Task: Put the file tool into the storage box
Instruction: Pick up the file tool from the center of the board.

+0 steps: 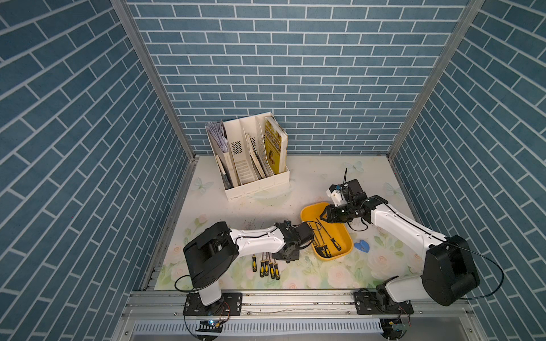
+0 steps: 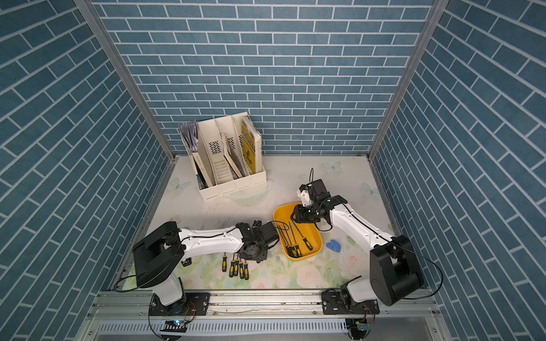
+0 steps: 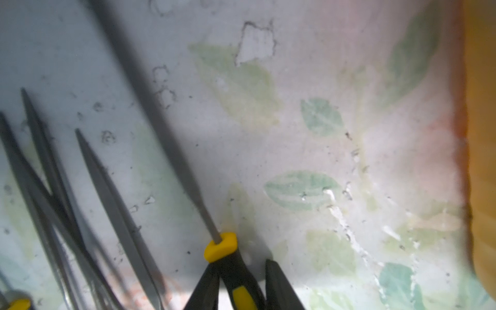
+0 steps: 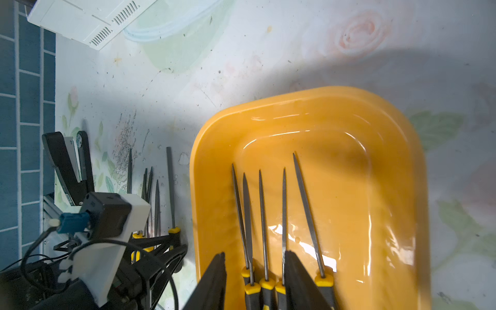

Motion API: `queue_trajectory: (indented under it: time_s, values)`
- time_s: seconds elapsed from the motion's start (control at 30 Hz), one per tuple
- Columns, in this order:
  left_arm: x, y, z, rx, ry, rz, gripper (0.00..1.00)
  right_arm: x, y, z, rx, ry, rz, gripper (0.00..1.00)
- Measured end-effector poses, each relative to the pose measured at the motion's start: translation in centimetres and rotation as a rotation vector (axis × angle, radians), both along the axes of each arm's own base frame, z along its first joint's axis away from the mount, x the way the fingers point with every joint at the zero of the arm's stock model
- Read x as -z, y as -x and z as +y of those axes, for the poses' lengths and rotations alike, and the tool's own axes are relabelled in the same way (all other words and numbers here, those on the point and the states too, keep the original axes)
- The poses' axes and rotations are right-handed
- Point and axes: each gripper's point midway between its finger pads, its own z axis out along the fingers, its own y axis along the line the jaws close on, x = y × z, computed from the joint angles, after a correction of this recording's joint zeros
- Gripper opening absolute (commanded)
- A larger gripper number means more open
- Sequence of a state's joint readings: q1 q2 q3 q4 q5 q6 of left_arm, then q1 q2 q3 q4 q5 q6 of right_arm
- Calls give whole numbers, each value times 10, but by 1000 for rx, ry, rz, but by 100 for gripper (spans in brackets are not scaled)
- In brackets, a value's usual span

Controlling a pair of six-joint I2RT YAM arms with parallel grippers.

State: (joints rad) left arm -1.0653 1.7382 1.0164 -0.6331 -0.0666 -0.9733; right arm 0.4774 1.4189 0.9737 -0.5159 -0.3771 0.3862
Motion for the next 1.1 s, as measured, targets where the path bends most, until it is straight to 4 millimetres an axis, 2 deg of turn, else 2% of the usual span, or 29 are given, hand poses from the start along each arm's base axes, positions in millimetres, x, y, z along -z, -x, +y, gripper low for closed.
queue_trajectory:
  time_s: [0.2,0.3,0.47,0.6,0.7,0.93,1.1]
  values:
    - [-2,2,1,27,5,6,15,-5,2,2,-10,-20,-6,39]
    - [-11,5,1,49,32,1,13,-15,7,8,-34,-69,-12,44]
    - [-55,7,-12,94,173,-57,9,-34,22,23,-89,-218,-28,50]
    - [-93,12,-26,139,315,-98,9,-37,37,33,-124,-296,-8,53]
    - [-111,16,-34,164,389,-110,9,-38,46,44,-153,-325,5,54]
    - [-114,20,-38,181,418,-100,9,-46,56,63,-201,-370,-4,54]
    - [-115,23,-42,191,432,-95,9,-41,61,73,-226,-376,4,53]
